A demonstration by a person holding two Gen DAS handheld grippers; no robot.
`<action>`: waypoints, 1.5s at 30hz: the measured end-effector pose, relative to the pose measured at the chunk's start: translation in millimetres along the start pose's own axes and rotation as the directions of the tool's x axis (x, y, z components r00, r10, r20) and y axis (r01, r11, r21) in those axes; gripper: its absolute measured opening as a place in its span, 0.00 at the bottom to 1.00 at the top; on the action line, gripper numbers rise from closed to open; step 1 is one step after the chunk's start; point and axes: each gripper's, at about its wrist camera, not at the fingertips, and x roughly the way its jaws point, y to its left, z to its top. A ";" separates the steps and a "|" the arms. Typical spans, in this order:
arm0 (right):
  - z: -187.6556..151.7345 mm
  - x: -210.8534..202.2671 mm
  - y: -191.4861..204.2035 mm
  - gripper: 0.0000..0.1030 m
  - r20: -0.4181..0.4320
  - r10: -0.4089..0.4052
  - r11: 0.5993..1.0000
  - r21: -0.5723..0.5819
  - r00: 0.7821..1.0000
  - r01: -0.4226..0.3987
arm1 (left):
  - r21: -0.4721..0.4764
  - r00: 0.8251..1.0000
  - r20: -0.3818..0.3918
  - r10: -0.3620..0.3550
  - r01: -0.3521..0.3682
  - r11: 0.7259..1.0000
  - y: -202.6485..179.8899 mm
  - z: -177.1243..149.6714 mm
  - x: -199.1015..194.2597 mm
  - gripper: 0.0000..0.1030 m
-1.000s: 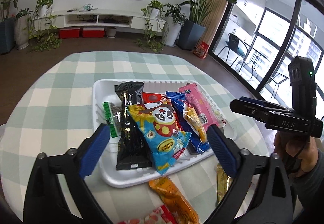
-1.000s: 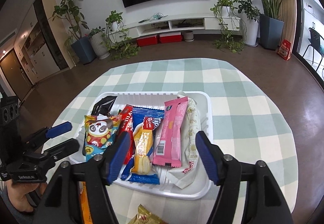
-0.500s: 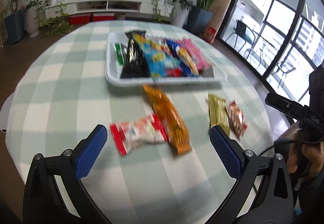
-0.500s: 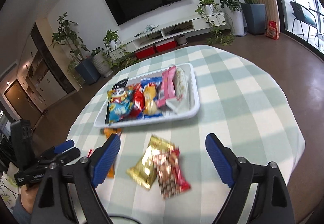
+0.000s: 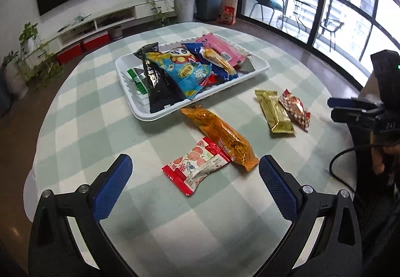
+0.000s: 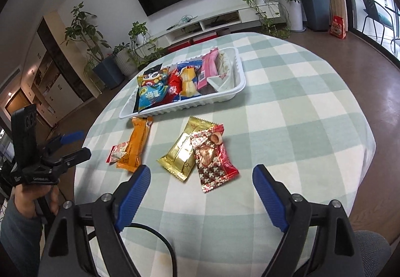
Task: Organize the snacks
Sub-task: 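Grasp red-white biscuit packet with left gripper while right moves toward red heart packet, then lift biscuit packet with left gripper while right grasps red heart-pattern packet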
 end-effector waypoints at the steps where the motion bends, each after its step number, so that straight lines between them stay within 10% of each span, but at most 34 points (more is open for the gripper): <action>1: -0.5 0.6 0.2 0.84 -0.004 -0.001 1.000 0.000 1.000 0.001 | 0.038 1.000 -0.012 -0.013 0.013 0.999 -0.9 -0.3 4.5 1.00; 8: 2.6 7.5 -0.1 0.84 -0.047 -0.015 1.000 -0.007 0.999 0.015 | 0.168 0.987 -0.135 -0.083 0.106 0.980 0.2 3.4 43.7 0.97; 16: 6.2 19.2 -2.5 0.84 -0.095 -0.035 0.999 -0.016 0.995 0.034 | 0.247 0.958 -0.263 -0.113 0.180 0.952 -4.9 10.1 76.0 0.70; 24: 16.2 29.6 -5.8 0.84 -0.142 -0.053 0.998 -0.039 0.988 0.048 | 0.178 0.946 -0.286 -0.151 0.207 0.962 8.0 12.7 82.2 0.61; 30: 19.2 33.5 -4.0 0.84 -0.171 -0.063 0.996 -0.073 0.983 0.052 | 0.133 0.949 -0.295 -0.111 0.156 0.979 11.9 18.4 81.6 0.32; 45: 33.8 49.5 -3.2 0.81 -0.226 -0.114 0.975 -0.215 0.968 0.064 | -0.072 0.969 -0.207 -0.137 0.125 0.990 -2.8 -2.4 49.7 0.31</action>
